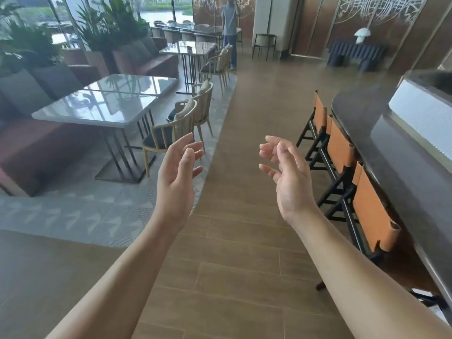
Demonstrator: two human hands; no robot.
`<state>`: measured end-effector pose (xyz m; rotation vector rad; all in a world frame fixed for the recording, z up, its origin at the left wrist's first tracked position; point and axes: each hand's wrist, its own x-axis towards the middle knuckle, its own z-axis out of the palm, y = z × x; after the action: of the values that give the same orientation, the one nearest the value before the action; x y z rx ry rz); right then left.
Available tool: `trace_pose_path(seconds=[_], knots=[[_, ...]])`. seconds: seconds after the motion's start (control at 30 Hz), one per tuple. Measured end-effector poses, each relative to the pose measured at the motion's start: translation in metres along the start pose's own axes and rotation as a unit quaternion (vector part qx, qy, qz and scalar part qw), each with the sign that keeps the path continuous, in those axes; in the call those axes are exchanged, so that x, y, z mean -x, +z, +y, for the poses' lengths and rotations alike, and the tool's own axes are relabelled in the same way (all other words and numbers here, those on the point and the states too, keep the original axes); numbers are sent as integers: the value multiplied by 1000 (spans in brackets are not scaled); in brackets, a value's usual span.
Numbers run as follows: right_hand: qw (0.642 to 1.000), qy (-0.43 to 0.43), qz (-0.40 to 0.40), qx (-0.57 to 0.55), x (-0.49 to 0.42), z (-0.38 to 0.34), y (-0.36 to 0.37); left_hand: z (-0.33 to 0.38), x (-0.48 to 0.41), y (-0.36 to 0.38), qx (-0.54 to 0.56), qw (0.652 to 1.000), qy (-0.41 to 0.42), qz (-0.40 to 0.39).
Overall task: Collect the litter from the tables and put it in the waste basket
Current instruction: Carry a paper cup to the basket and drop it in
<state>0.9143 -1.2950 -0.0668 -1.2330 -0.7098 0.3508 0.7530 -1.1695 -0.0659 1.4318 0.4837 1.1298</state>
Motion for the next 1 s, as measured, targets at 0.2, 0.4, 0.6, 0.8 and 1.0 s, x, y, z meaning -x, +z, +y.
trace_pose_path(seconds=[0.2, 0.4, 0.6, 0.8, 1.0], knots=[[1000, 4, 23, 9, -114, 46, 22, -47, -126, 10, -4, 1000, -7, -17], [1000, 14, 25, 2, -233, 111, 24, -117, -234, 38, -10, 1000, -22, -17], [1000, 18, 7, -17, -391, 173, 19, -191, -368, 86, -20, 999, -28, -13], [1000, 16, -8, -10, -546, 200, 14, -235, -508, 136, -21, 1000, -14, 5], [1000, 12, -8, 6, -671, 238, 5, -289, -624, 172, -29, 999, -14, 19]])
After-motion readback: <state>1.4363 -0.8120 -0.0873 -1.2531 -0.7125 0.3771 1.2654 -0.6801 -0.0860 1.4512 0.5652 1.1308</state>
